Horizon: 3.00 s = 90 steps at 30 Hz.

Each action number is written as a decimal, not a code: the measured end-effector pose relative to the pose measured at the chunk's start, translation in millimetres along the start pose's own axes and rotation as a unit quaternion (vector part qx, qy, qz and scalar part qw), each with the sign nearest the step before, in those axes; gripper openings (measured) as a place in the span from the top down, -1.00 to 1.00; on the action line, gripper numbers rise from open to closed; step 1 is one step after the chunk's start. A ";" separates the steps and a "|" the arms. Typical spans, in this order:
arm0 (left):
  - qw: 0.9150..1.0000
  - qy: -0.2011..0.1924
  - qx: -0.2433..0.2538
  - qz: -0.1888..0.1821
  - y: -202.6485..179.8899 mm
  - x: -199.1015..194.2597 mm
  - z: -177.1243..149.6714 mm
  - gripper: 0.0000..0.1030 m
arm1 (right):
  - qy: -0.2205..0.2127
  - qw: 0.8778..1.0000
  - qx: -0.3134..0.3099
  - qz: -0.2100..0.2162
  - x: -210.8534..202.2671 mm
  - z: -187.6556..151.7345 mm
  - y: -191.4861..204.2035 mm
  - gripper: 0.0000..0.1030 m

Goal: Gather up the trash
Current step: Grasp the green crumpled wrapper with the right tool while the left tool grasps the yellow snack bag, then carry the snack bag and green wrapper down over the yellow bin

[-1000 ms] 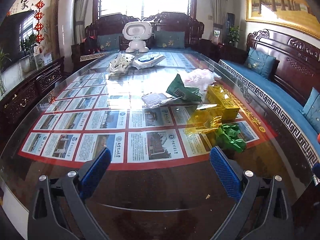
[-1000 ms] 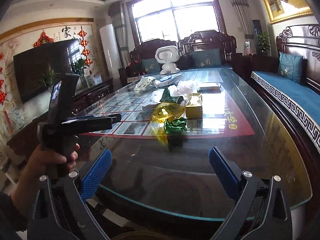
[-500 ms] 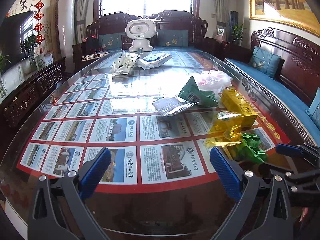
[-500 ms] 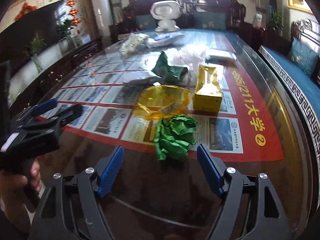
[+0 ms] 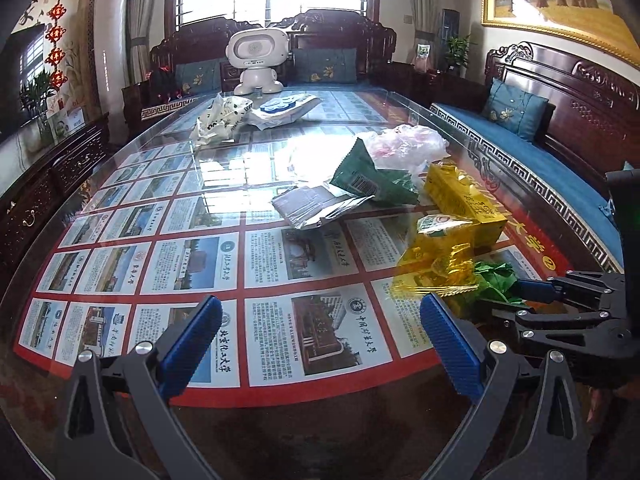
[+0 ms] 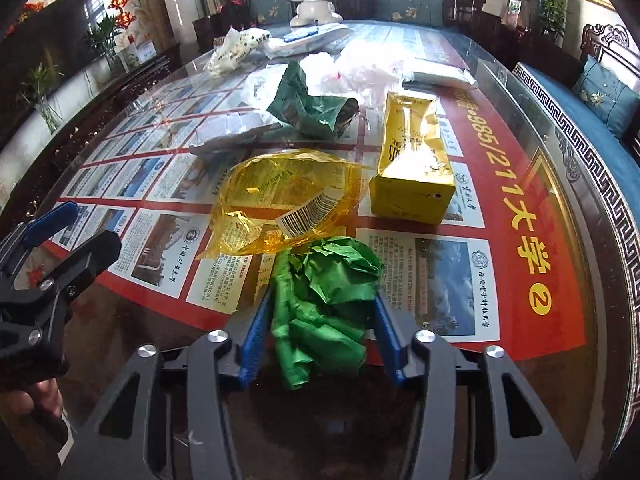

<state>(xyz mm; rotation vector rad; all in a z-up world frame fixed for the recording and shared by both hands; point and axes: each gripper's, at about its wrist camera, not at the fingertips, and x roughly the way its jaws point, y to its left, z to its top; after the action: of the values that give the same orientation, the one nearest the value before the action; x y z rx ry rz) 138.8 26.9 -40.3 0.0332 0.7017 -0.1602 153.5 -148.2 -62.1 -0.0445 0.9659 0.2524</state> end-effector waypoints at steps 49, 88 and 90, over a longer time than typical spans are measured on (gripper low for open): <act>0.995 0.056 0.004 -0.087 -49.3 35.6 30.2 0.48 | -0.042 0.999 0.016 0.027 -42.3 -26.7 -21.4 0.23; 0.971 0.160 0.062 -0.166 -56.5 -147.0 -269.0 0.47 | -0.078 0.992 -0.008 0.095 -194.2 -279.4 58.1 0.23; 0.967 0.181 0.074 -0.165 -60.8 -141.9 -285.6 0.47 | -0.070 0.993 -0.009 0.092 -194.6 -288.7 60.0 0.23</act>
<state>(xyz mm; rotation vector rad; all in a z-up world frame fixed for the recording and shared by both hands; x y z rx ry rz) -160.4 10.1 -165.4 0.0908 1.0575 -0.5354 -199.1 -170.7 -63.0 0.0453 0.8287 0.4289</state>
